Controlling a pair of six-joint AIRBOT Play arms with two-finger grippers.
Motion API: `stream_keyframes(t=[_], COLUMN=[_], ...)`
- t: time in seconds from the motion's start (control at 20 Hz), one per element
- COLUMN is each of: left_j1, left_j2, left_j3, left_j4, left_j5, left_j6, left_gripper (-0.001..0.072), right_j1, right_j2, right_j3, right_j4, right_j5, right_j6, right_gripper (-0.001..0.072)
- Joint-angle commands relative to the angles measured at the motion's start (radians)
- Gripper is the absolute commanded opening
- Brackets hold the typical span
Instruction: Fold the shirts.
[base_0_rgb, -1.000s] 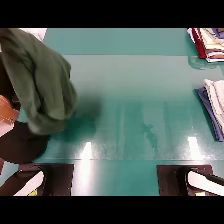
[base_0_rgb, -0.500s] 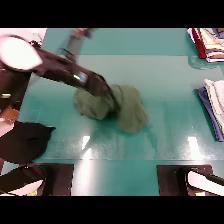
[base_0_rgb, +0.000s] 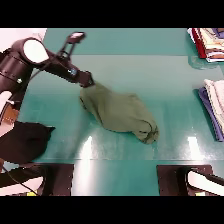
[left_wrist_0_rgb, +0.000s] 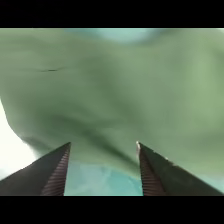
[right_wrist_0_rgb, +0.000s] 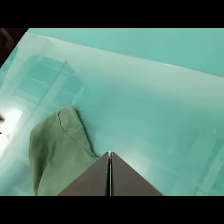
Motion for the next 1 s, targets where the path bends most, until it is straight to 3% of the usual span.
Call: stream_keyframes(t=[0.0, 0.3, 0.55, 0.8, 0.9, 0.95], left_j1=[0.163, 0.223, 0.219, 0.148, 0.152, 0.159], left_j2=[-0.061, -0.298, -0.381, -0.406, -0.406, -0.404], left_j3=[-0.042, -0.061, -0.059, -0.057, -0.030, -0.005], left_j4=[0.020, -0.092, -0.311, -0.303, -0.298, -0.294], left_j5=[0.056, 0.171, 0.248, 0.259, 0.225, 0.194], left_j6=[-0.027, -0.009, 0.120, 0.140, 0.137, 0.134], left_gripper=[0.0492, 0.0492, 0.0490, 0.0486, 0.0035, 0.0028], right_j1=[0.000, 0.001, 0.001, 0.000, 0.000, 0.001], right_j2=[0.001, 0.000, -0.002, -0.002, -0.002, 0.002], right_j3=[0.001, 0.001, 0.001, 0.001, 0.000, -0.017], right_j4=[0.000, 0.000, -0.002, -0.022, -0.133, -0.191], right_j5=[0.024, 0.057, 0.085, 0.083, 0.113, 0.143], right_j6=[0.007, 0.018, 0.018, 0.029, 0.088, 0.094], right_gripper=[0.0015, 0.0015, 0.0015, 0.0015, 0.0015, 0.0015])
